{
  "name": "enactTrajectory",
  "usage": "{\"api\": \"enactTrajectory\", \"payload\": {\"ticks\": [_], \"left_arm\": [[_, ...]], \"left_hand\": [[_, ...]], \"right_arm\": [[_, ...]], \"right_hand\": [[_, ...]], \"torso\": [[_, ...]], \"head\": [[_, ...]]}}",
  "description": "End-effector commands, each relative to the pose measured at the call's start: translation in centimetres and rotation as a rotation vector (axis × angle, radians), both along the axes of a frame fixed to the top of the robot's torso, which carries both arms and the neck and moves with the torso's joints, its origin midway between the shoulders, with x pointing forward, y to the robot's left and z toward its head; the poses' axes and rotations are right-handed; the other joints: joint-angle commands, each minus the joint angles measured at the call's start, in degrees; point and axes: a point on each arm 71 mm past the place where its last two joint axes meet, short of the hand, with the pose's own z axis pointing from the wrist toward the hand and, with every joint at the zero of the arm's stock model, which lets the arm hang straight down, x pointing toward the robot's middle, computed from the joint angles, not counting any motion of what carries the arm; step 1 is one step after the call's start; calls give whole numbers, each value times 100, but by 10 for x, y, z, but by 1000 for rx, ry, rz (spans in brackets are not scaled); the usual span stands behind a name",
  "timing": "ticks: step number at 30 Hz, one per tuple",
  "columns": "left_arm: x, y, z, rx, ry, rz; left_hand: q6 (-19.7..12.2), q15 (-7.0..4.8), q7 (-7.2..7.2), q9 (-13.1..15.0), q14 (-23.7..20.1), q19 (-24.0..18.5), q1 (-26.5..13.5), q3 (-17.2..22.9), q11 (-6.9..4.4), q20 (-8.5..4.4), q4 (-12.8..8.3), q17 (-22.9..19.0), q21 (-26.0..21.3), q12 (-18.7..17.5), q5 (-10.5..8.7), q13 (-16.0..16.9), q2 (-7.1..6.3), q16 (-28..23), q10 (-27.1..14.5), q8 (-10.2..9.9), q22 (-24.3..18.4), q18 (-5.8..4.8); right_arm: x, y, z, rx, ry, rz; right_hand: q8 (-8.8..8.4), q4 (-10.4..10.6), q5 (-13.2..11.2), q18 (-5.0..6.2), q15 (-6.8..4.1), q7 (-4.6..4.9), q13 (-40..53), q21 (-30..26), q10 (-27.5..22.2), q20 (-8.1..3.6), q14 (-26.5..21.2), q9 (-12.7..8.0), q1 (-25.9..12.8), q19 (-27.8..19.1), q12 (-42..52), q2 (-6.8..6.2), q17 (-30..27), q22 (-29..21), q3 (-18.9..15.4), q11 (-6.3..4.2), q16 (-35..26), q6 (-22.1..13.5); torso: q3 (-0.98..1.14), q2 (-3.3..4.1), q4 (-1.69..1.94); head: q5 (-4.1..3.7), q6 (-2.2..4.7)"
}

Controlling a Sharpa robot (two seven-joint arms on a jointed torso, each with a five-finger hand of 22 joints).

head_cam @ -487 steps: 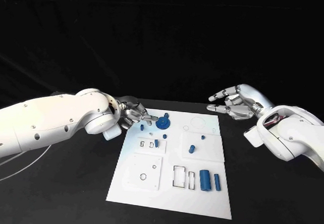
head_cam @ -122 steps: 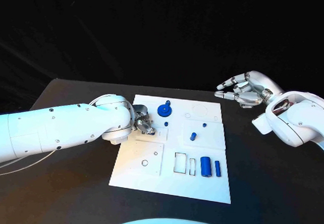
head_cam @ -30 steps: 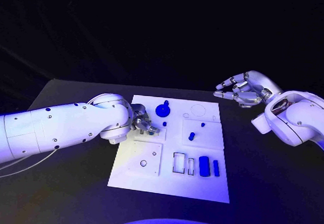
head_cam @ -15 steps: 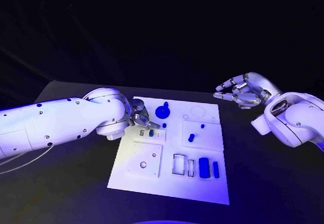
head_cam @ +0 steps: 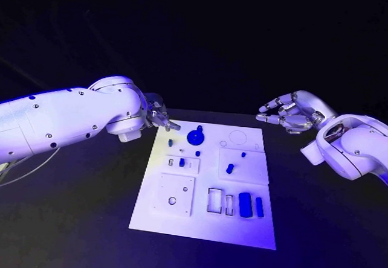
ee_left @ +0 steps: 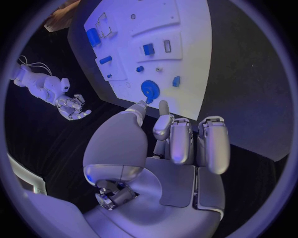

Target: Assemble the parts on the task board

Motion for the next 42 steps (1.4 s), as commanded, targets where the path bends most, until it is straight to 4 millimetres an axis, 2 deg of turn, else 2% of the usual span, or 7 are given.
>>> {"api": "enactTrajectory", "payload": {"ticks": [1,5,9,18,24,30,42], "left_arm": [[6,2,0,-2,31,-13],[17,6,0,3,37,8],[25,7,-5,12,53,16],[35,3,-23,45,110,15],[37,0,-38,74,164,5],[38,-3,-52,90,192,5],[39,-3,-57,94,209,5]], "left_hand": [[-30,60,38,-49,231,54,61,-40,18,48,15,25,-32,-43,15,-30,3,-24,-63,-64,233,4],[-62,82,71,-131,231,53,69,-56,46,69,17,26,-34,-55,15,-56,14,-24,-84,-154,235,4],[-79,102,97,-203,231,53,71,-73,69,88,18,27,-34,-58,14,-70,23,-23,-96,-226,238,4],[-70,123,121,-291,229,48,17,-128,92,110,24,24,-40,-59,8,-85,19,-25,-112,-299,232,6],[-51,140,140,-391,228,53,-39,-266,111,130,16,24,-32,-45,1,-86,-39,-26,-124,-375,250,3],[-44,143,143,-411,228,54,-49,-300,114,133,19,26,-32,-36,0,-77,-45,-24,-121,-388,251,4],[-42,143,143,-417,228,56,-50,-308,115,134,19,24,-29,-25,1,-63,-41,-25,-113,-392,257,2]], "right_arm": [[0,1,0,-6,-10,4],[0,1,1,-5,-11,4],[0,1,1,-5,-11,6],[1,1,0,-5,-12,6],[0,2,0,-5,-12,8],[0,2,0,-4,-13,10],[0,1,0,-3,-13,6]], "right_hand": [[40,17,28,43,-44,8,74,-15,-24,3,394,8,-55,-30,-24,-2,666,-4,-13,4,-20,-44],[40,17,28,43,-44,8,74,-15,-24,3,394,8,-55,-30,-24,-2,666,-4,-13,4,-20,-44],[40,17,28,43,-44,8,74,-15,-24,3,394,8,-55,-30,-24,-2,666,-4,-13,4,-20,-44],[45,21,34,44,-44,8,71,-20,-25,3,394,8,-54,-32,-25,3,665,-6,-16,4,-21,-46],[45,21,34,44,-44,8,71,-20,-25,3,394,8,-54,-32,-25,3,665,-6,-16,4,-21,-46],[45,21,34,44,-44,8,71,-20,-25,3,394,8,-54,-32,-25,3,665,-6,-16,4,-21,-46],[49,26,40,45,-45,8,68,-25,-28,2,393,8,-53,-33,-26,8,661,-9,-19,3,-24,-50]], "torso": [[3,10,-5],[-10,19,7],[-2,10,9],[-3,9,-5],[-2,9,6],[-1,9,-6],[1,5,1]], "head": [[24,25],[28,33],[43,20],[69,28],[80,26],[101,19],[95,-10]]}}
